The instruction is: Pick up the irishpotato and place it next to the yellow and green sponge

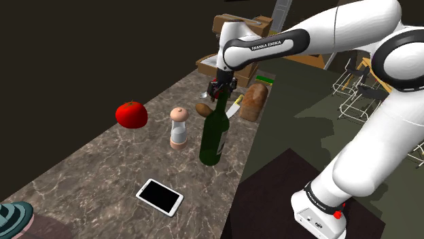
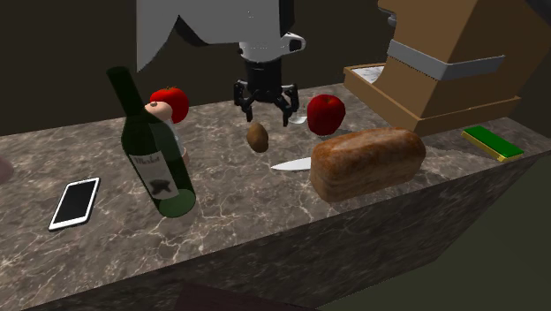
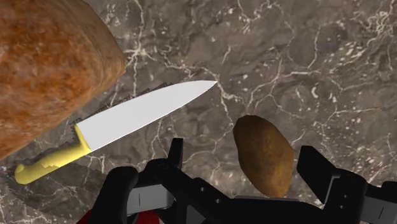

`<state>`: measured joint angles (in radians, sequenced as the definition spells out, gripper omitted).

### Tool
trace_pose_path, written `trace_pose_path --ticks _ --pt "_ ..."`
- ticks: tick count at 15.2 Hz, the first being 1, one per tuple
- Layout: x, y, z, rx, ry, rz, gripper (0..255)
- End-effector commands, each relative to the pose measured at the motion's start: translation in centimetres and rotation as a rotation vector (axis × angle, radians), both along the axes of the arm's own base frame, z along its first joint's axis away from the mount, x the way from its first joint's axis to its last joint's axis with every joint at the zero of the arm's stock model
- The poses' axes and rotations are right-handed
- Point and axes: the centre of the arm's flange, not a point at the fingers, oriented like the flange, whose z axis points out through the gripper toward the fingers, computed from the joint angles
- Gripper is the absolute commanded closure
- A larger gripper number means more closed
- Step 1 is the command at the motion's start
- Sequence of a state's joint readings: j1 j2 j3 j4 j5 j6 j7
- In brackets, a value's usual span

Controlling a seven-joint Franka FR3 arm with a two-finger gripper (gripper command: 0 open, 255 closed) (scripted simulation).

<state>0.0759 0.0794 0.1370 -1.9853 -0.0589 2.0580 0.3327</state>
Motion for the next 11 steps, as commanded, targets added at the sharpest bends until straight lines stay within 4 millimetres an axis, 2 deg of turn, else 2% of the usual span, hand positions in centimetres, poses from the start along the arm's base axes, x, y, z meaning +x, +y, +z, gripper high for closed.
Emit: trace_pose_path --ticks 1,7,11 --pt "1.9 1.2 -1.3 -0.004 0.005 0.004 0" --pt "7.8 4.8 -5.5 -0.015 0.021 0.017 0" --pt "8.1 4.9 -7.3 -0.015 0.021 0.018 0"
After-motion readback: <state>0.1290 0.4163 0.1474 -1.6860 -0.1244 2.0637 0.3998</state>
